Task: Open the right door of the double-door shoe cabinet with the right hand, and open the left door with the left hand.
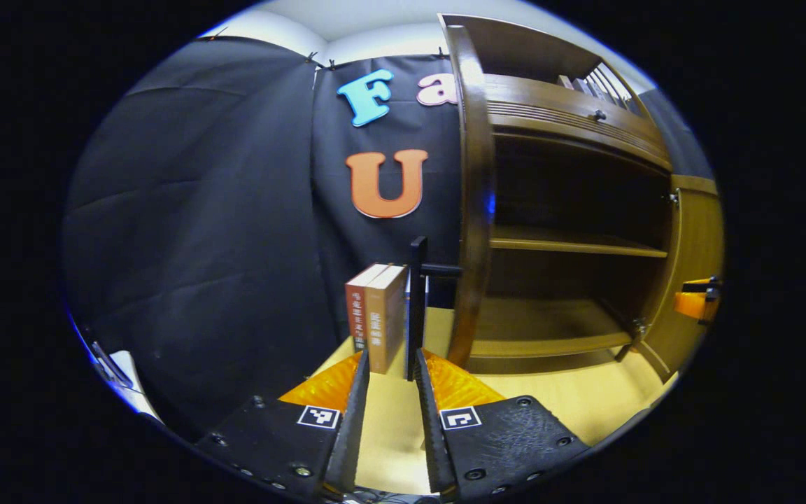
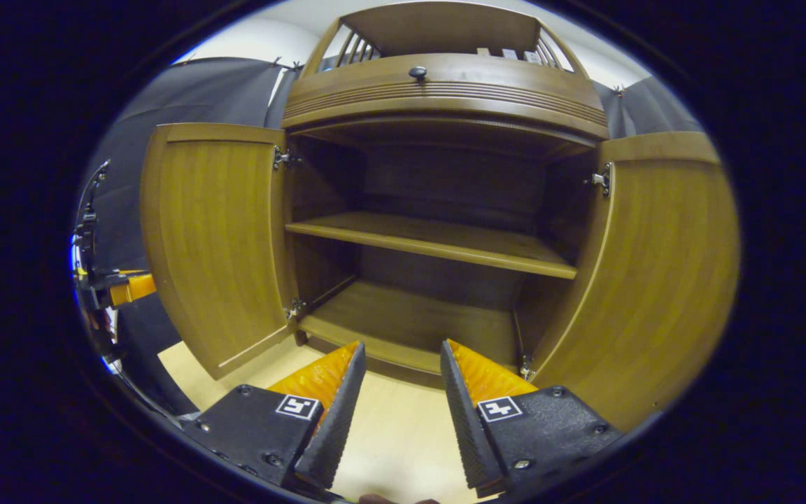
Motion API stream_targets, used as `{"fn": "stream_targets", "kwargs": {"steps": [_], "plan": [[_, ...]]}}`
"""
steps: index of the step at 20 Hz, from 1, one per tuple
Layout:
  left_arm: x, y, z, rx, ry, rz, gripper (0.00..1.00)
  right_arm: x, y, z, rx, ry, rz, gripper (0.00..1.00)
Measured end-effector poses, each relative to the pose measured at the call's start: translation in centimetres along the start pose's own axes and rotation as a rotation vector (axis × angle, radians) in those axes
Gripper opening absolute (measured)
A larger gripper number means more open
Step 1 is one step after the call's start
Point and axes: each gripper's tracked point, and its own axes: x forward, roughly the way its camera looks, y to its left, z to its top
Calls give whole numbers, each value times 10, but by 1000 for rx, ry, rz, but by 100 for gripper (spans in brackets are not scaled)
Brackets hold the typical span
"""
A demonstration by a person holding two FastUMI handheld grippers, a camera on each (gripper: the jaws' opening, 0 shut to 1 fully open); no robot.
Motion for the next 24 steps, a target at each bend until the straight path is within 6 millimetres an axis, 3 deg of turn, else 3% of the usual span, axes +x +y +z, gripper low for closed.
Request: {"fn": "stream_targets", "kwargs": {"steps": [1, 2, 3, 4, 8, 9, 10, 13, 14, 17, 21, 24], "plan": [[-4, 4, -1, -8, 2, 8, 51, 0, 0, -1, 0, 1, -1, 69], [-7, 6, -1, -17, 3, 19, 52, 0, -1, 0, 1, 1, -4, 69], [-10, 11, 1, -19, -2, 32, 41, -1, -3, 1, 2, 0, -7, 69], [-15, 14, 3, -9, -4, 50, 70, -2, -5, 2, 4, -2, -14, 69], [-37, 5, 15, -6, -20, 51, 76, -8, -21, 13, 13, -43, -69, 69], [-41, -1, 21, -12, -35, 49, 72, -11, -26, 18, 16, -58, -86, 69], [-47, -10, 27, -19, -47, 42, 73, -14, -30, 22, 21, -76, -101, 69], [-54, -43, 50, -5, -107, 0, 100, -25, -44, 34, 27, -122, -146, 81], [-53, -56, 58, 6, -126, -21, 94, -30, -48, 37, 29, -134, -156, 88], [-49, -106, 78, 37, -172, -102, 95, -44, -56, 43, 33, -159, -180, 99], [-44, -159, 93, 64, -188, -189, 95, -63, -69, 48, 54, -183, -204, 94], [-41, -182, 101, 69, -204, -217, 96, -73, -79, 50, 69, -191, -228, 94]]}}
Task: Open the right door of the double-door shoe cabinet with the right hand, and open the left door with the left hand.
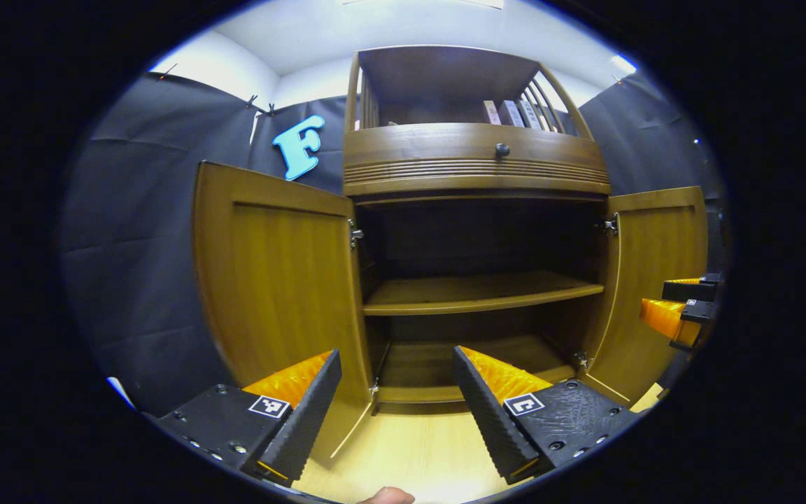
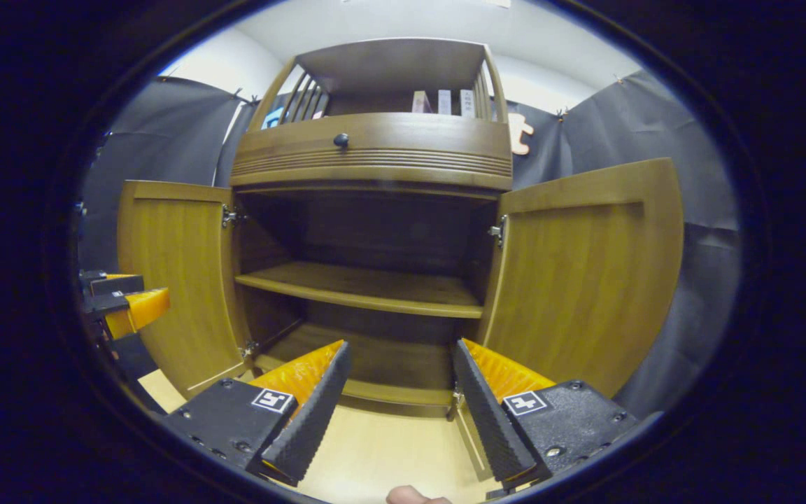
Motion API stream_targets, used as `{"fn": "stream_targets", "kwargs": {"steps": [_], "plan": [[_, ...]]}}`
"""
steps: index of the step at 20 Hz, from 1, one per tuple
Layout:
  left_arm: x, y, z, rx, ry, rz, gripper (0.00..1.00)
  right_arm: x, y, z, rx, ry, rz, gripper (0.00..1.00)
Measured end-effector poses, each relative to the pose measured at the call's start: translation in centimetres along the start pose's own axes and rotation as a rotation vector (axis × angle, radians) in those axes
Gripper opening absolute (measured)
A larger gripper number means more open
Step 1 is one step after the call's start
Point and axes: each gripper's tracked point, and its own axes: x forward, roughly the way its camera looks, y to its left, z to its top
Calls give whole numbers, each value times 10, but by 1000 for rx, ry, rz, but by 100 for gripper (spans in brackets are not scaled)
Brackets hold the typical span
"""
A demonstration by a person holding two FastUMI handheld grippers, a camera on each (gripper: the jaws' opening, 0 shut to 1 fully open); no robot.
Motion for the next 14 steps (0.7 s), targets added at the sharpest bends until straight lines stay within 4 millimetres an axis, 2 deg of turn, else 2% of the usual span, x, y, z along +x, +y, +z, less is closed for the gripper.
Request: {"fn": "stream_targets", "kwargs": {"steps": [4, 5, 6, 9, 11, 12, 13, 14], "plan": [[8, -24, 13, -18, -40, -23, 96, -12, -10, 9, 1, -24, -16, 94], [8, -28, 17, -22, -50, -30, 96, -15, -14, 12, 0, -33, -22, 99], [7, -35, 21, -26, -60, -39, 96, -15, -18, 15, 1, -40, -28, 94], [8, -57, 30, -31, -88, -81, 96, -16, -24, 18, 14, -48, -28, 94], [8, -62, 32, -15, -92, -89, 90, -17, -28, 18, 17, -49, -31, 94], [9, -64, 33, -8, -93, -92, 100, -17, -30, 18, 16, -51, -32, 94], [10, -65, 34, -5, -95, -92, 89, -17, -31, 18, 16, -54, -35, 94], [10, -65, 35, -5, -94, -92, 100, -17, -32, 19, 17, -56, -36, 94]]}}
